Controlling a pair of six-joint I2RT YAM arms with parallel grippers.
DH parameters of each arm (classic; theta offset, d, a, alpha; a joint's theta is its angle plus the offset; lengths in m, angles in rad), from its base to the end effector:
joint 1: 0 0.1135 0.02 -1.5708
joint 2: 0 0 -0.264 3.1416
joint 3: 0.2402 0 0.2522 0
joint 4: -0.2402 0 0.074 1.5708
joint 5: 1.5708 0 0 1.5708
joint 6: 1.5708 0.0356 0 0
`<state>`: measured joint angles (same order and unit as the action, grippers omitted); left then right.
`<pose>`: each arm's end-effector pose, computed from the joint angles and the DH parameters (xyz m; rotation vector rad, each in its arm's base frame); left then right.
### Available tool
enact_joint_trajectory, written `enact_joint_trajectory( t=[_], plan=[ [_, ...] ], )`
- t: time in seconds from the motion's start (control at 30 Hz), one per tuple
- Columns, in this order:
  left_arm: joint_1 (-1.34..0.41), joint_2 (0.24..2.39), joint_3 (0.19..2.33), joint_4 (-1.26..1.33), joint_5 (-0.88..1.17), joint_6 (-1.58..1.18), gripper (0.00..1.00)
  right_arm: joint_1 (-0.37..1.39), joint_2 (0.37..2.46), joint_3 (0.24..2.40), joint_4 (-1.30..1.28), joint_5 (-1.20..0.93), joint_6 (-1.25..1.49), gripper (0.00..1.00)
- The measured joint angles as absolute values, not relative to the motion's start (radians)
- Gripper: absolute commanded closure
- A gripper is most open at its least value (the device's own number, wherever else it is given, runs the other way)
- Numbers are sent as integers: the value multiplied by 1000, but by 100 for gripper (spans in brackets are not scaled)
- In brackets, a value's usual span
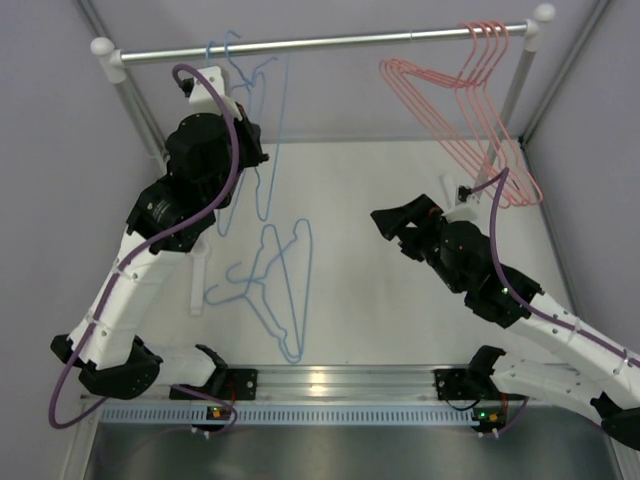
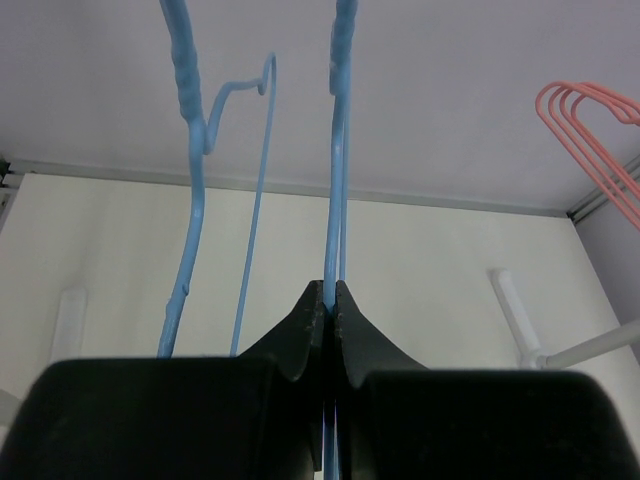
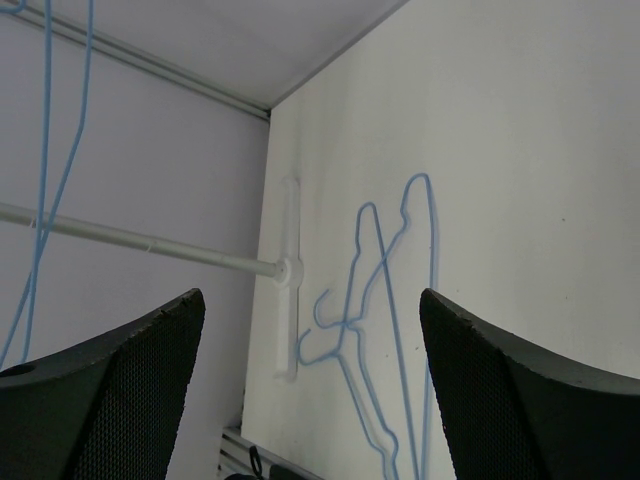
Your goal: Organize the hangers
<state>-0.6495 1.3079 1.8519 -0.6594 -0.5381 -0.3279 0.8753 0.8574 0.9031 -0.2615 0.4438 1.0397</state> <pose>0.1972 -0.1269 0.5345 -0.1341 1.6723 -0.2847 0.1353 0.1383 0.3615 0.4851 1.8107 0.9739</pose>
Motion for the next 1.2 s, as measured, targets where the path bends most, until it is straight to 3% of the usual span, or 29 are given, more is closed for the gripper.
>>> enact_joint_trajectory(
  t=[0.47, 0.73, 0.9, 1.2],
  plan=[
    [-649, 1280, 1821, -660, -516, -340, 99, 875, 857, 893, -261, 444, 1040, 15],
    [-649, 1250, 1802, -661, -490, -342, 89, 875, 857, 891, -260, 444, 1040, 15],
    [-649, 1224, 1793, -660, -482, -343, 77, 875, 857, 890, -260, 443, 1040, 15],
    [-649, 1166, 1789, -660, -453, -344, 73, 875, 857, 884, -254, 443, 1040, 15]
  ],
)
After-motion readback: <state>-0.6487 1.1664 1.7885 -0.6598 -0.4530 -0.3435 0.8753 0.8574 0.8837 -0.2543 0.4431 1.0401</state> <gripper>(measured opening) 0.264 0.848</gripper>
